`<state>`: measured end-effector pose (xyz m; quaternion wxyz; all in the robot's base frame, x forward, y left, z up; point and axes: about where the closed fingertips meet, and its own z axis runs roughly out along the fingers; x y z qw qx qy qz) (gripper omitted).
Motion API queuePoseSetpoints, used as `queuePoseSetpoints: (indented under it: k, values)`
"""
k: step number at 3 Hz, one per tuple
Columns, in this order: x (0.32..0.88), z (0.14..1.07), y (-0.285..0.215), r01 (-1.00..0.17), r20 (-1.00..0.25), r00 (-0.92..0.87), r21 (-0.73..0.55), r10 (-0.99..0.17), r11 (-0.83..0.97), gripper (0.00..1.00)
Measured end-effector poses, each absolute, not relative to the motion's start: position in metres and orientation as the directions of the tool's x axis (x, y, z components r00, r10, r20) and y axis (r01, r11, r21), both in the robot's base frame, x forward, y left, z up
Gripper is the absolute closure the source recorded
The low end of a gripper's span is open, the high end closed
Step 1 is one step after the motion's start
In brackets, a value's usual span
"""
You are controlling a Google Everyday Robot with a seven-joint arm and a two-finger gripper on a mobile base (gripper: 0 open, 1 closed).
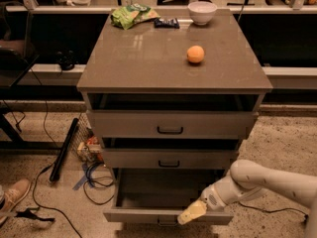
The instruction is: Close bottom drawer
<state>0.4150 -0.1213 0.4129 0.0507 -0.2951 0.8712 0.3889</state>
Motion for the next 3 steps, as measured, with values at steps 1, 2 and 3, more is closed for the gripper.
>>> queuePoseSetpoints:
  k: [1,2,3]
  values:
    - [0.403,0.341,-0.122,-0.465,-0.228,-0.863,0.705,-0.451,0.535,0.42]
    - [0.390,0.292,-0.126,-0.389,-0.149,-0.895,0.723,-0.420,0.571,0.63]
    - [0.386,0.241,-0.130,-0.314,-0.105,-0.930,0.727,-0.353,0.611,0.87]
